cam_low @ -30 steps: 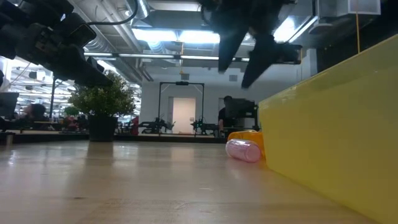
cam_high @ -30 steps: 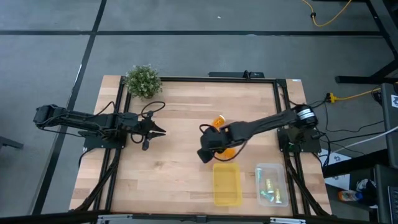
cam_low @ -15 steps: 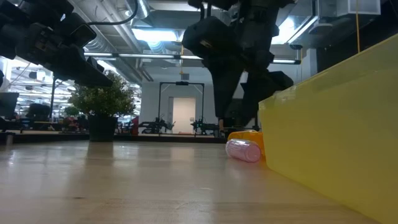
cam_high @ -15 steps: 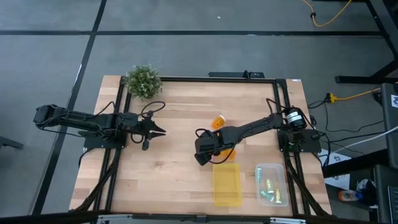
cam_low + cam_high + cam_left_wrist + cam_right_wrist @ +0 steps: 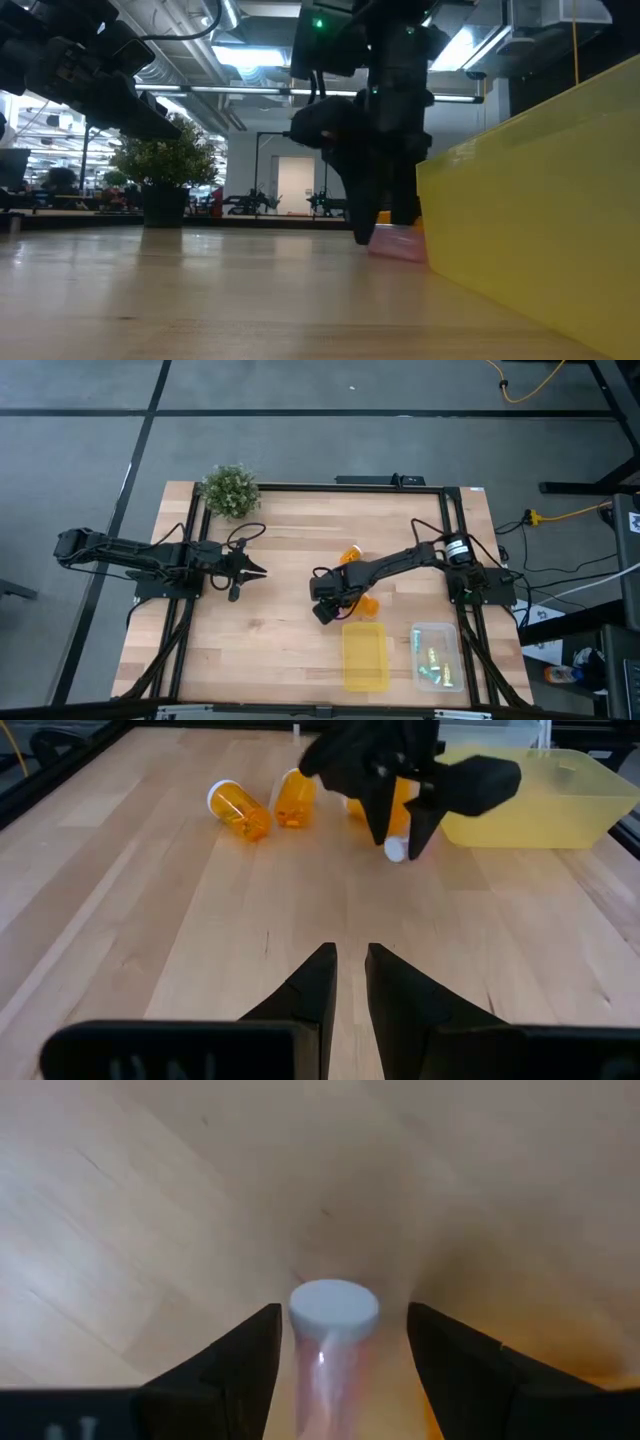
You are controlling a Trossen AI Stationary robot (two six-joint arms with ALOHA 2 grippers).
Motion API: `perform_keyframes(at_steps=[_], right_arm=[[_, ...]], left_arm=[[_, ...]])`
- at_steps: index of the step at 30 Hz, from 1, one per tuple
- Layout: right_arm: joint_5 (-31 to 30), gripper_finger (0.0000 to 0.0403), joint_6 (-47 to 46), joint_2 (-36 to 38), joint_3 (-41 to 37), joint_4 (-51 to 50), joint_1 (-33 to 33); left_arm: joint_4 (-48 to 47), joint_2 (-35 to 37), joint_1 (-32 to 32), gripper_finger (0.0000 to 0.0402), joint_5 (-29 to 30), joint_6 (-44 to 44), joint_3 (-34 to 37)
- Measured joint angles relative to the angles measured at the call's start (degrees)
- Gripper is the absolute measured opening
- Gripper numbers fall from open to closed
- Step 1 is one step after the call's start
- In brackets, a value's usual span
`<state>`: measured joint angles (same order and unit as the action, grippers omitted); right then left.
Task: Pick and place medicine bottles into bin by pill shape (circle, oval)
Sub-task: Put the pink tablet bottle into the transparent bin
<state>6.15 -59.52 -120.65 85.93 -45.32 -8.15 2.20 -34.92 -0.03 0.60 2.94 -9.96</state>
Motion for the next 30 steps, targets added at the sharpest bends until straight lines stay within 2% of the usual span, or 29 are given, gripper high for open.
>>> perform_keyframes(at_steps=[8, 20, 25, 30], right_arm=[[0.07, 0.0207, 3.15, -0.01, 0.00, -1.00, 1.52], [0.13, 0.0126, 4.56, -0.01, 0.10, -2.19, 3.67], [-0.42, 0.0118, 5.84, 0.01, 2.09, -3.64, 5.05], [-1.61, 0.0118, 7.13, 0.01, 8.55, -11.93, 5.15]], left_arm=[[0.02, 0.00, 0.00, 0.0051, 0.00, 0.02, 0.00], [0.04, 0.00, 0.01, 0.0051, -0.01, 0.74, 0.00], [0.02, 0.00, 0.00, 0.0051, -0.02, 1.53, 0.00], [0.02, 0.00, 0.00, 0.0051, -0.02, 1.51, 0.00]])
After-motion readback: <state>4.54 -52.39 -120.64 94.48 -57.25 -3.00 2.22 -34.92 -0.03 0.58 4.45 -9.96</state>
